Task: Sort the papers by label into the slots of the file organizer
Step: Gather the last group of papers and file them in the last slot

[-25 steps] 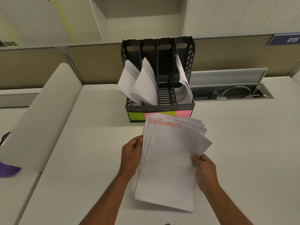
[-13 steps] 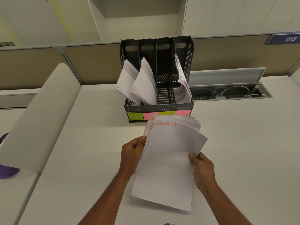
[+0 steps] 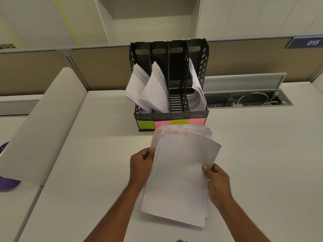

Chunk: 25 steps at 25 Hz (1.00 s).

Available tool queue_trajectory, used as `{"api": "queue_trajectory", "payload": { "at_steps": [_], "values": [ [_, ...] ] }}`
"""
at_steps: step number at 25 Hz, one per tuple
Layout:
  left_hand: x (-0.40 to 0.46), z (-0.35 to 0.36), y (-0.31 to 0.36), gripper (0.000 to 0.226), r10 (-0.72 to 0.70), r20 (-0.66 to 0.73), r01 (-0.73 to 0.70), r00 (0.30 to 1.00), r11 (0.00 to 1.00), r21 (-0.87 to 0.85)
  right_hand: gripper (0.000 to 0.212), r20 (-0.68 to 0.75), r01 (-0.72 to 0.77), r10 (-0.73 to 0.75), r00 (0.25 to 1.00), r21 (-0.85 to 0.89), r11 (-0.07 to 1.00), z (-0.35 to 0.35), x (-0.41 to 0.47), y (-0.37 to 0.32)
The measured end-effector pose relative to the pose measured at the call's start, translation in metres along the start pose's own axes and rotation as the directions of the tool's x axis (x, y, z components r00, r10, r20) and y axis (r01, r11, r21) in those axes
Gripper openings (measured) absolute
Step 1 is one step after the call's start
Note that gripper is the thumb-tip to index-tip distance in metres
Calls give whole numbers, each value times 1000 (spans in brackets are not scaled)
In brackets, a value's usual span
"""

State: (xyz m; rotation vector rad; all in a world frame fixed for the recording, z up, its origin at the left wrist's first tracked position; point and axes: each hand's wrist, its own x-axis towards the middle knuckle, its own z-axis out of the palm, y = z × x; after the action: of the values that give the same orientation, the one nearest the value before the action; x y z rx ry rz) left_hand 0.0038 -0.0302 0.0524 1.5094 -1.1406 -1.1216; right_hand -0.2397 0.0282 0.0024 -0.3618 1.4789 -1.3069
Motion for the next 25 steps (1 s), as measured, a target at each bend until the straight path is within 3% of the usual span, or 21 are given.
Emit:
{"api": "queue_trajectory", "payload": {
  "at_steps": [4,7,11,13,16,18,22,25],
  "values": [
    [8,-5,3,13,-6,-132,-1,991,998,-59,20,-7,0,0,1000,-24,1000,-2,-1,0],
    [13,-9,5,34,22,-164,-55,986,979,-197,19,-12,-13,12,1000,-29,1000,-5,-1,1],
    [17,-8,-1,28,157,-172,-164,973,986,-31,18,-19,-9,8,1000,-56,998,-6,-1,4],
    [16,-8,-4,28,157,-159,-166,975,985,-44,16,-28,2,-4,1000,-77,997,-7,0,5],
    [17,-9,-8,55,122,-133,-136,984,985,-108,11,-80,43,-55,995,-139,989,-11,3,10],
    [17,-11,-12,62,72,-119,-91,990,982,-164,8,-89,69,-88,992,-197,978,-15,5,14],
    [20,-12,-22,55,-130,-108,105,986,971,-214,8,-54,76,-93,994,-263,962,-21,4,23],
    [18,-12,-32,29,-214,-38,200,976,953,-229,8,-69,79,-104,992,-299,951,-22,2,25]
  ]
}}
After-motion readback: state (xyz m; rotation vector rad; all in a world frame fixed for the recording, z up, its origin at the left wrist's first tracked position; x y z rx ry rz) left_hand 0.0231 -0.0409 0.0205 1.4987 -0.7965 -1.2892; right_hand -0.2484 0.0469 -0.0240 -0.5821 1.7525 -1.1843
